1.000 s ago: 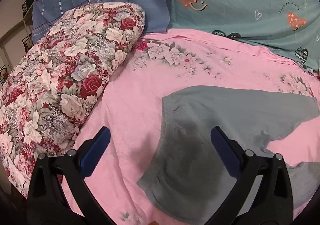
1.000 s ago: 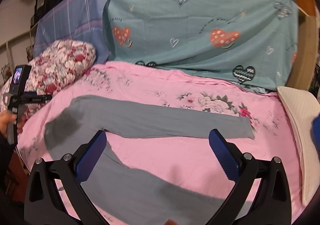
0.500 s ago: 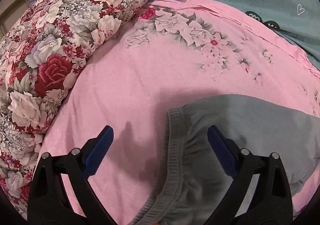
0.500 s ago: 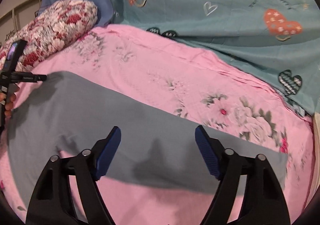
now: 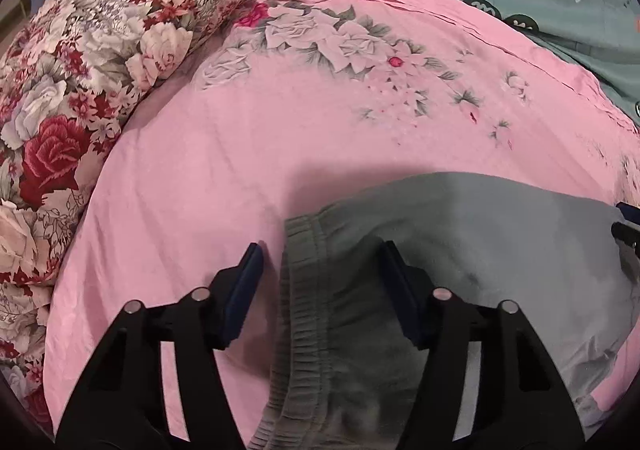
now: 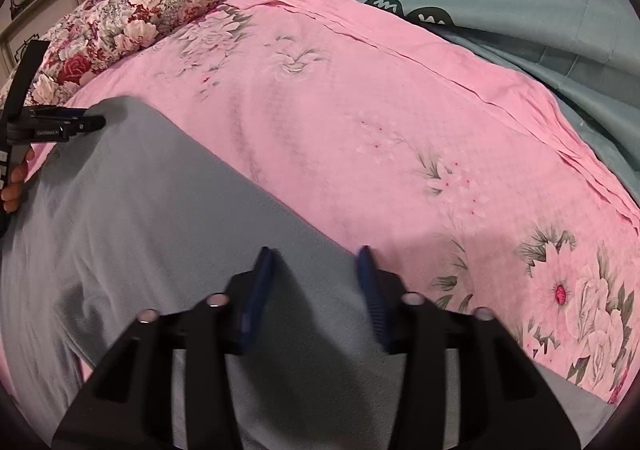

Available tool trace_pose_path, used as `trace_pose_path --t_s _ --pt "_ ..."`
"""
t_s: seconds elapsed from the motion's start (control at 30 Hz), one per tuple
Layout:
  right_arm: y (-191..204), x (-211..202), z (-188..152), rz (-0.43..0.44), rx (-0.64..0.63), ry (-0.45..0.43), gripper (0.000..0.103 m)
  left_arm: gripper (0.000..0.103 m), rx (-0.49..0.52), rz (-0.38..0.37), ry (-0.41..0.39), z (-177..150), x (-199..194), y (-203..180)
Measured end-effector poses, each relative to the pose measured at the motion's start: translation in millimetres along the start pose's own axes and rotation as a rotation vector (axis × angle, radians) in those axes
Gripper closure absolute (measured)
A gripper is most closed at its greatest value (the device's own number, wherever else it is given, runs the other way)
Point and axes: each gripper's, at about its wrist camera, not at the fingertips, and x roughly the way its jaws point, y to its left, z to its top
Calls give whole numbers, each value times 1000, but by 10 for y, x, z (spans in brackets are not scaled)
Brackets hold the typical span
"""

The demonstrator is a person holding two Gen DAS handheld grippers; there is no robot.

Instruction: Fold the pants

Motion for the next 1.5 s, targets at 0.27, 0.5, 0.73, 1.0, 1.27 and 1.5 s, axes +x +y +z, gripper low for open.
trace_pose_path --t_s 0.27,0.5,0.73,1.0,1.27,1.5 --pt "100 -135 -19 -13 -17 -28 97 69 -5 -25 -1 -10 -69 30" --pt "179 -423 -48 -34 -15 -109 97 74 -17 -26 -16 -57 -158 76" --pt "382 -900 -165 -37 -25 -209 97 74 -48 -53 -64 -89 -424 168" --pt "1329 -1923 -816 73 -217 -326 97 74 -23 -126 -125 -681 -1088 377" --pt "1873 -1766 -1565 136 -222 -205 97 61 37 -172 -96 -895 -1199 289" --pt "2098 -1580 -1876 181 -240 -151 99 22 94 -215 -106 -574 -1254 -220"
